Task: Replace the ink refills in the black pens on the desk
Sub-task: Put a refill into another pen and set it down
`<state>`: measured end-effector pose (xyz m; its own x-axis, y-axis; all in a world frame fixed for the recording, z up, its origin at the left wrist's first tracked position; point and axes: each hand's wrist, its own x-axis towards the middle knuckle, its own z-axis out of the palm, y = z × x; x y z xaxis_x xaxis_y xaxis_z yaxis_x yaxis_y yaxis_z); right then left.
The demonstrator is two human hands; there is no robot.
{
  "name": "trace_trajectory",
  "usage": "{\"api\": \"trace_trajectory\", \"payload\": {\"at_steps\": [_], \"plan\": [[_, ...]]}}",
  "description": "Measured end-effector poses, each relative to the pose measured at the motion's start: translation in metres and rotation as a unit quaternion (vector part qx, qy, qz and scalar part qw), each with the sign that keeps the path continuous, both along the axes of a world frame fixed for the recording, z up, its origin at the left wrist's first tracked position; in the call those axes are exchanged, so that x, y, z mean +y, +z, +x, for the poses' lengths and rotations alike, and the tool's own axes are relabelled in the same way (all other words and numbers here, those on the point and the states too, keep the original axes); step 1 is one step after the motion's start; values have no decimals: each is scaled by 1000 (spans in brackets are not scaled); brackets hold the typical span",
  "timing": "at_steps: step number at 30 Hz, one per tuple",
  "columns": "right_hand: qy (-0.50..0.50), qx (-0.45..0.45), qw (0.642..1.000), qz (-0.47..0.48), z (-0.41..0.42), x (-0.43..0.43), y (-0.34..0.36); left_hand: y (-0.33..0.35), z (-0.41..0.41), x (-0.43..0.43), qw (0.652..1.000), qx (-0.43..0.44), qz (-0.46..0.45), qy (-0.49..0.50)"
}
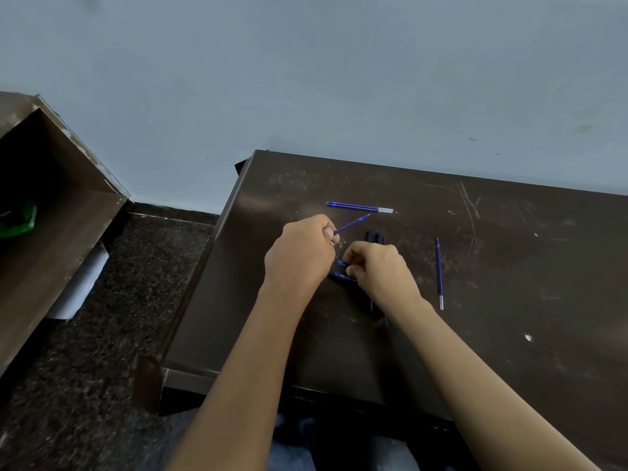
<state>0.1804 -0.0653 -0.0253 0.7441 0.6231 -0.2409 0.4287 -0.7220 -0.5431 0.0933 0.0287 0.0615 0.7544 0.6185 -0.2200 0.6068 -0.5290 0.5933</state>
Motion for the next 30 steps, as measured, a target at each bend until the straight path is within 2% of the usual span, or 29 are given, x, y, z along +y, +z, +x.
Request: {"api": "trace_trajectory", "payload": {"at_steps": [7, 9, 10, 11, 12, 14, 15, 19, 22, 24, 28, 30], "plan": [[-1, -19, 1000, 0, -5, 0, -2, 1, -1, 0, 1000, -6, -2, 7], [-31, -4, 998, 45, -3, -2, 6, 2, -1, 0, 1000, -7, -6, 10], [-59, 37, 993, 94, -4, -2, 14, 3, -1, -1, 1000, -6, -10, 12], [-92, 106, 978, 157, -5, -1, 23, 4, -1, -1, 1000, -2, -16, 13], [-122, 196, 947, 223, -6, 0, 33, 6, 0, -1, 1000, 6, -22, 11], [-163, 364, 856, 328, -11, 3, 49, 9, 3, -2, 999, 39, -38, 3], [-175, 407, 823, 355, -13, 4, 54, 10, 5, -3, 997, 56, -49, -3], [-247, 417, 786, 383, -10, 4, 59, 10, 6, -9, 995, 54, -79, -22], [-303, 435, 737, 420, 4, -4, 59, 11, 5, -10, 993, 27, -113, -17], [-292, 448, 735, 416, 7, -8, 59, 11, 6, -10, 992, 27, -121, -17], [-235, 476, 758, 379, -8, -5, 58, 11, 5, -10, 994, 33, -104, -26], [-246, 475, 751, 387, -12, -3, 58, 11, 5, -11, 994, 42, -98, -28]]}}
